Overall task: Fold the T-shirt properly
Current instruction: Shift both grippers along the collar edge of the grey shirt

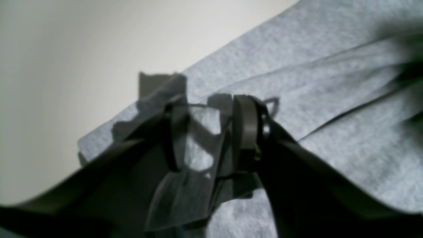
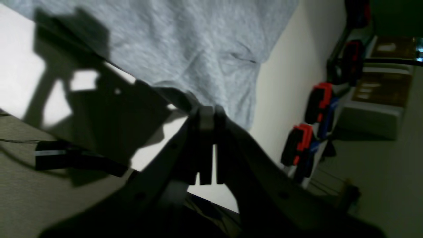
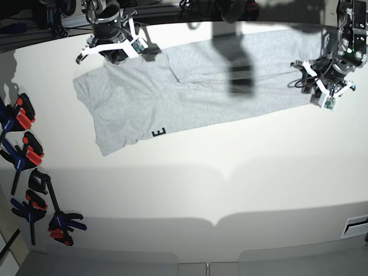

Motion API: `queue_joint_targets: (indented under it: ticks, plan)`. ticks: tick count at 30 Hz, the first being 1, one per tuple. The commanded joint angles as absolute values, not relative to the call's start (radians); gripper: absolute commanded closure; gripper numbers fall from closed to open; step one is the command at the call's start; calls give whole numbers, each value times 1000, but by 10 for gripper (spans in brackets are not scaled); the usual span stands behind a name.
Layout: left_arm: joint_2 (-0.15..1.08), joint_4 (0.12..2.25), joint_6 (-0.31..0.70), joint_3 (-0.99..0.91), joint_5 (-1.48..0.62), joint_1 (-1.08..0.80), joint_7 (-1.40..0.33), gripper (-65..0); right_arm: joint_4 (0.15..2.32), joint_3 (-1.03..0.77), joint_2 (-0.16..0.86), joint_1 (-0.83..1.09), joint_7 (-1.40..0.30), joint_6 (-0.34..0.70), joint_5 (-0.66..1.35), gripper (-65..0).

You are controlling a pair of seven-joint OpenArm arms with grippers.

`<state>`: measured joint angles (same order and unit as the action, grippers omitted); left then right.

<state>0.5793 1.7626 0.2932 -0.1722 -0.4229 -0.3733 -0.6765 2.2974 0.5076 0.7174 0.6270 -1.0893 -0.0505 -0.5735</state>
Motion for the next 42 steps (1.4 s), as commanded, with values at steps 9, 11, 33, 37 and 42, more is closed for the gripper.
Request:
queue_joint_targets:
  ticks: [9,11,33,37,42]
  plan:
    - [596,1780,294,-183,-410,-369,-684,-86,2317,501,728,629,-1078,-68,-592,0]
    - [596,1780,293,-183,-411,-368,-684,0,2317,501,728,629,-1078,-68,-592,0]
    - [771,1943,338,-183,-552,-558,-910,0,2317,433,729,630,-1101,-68,-598,0]
    - [820,1964,338,-183,-552,-608,-910,0,2317,373,729,630,-1104,-68,-589,0]
    - [847,1963,345,-183,-551,-661,-917,0,2317,342,729,630,-1106,-67,-544,0]
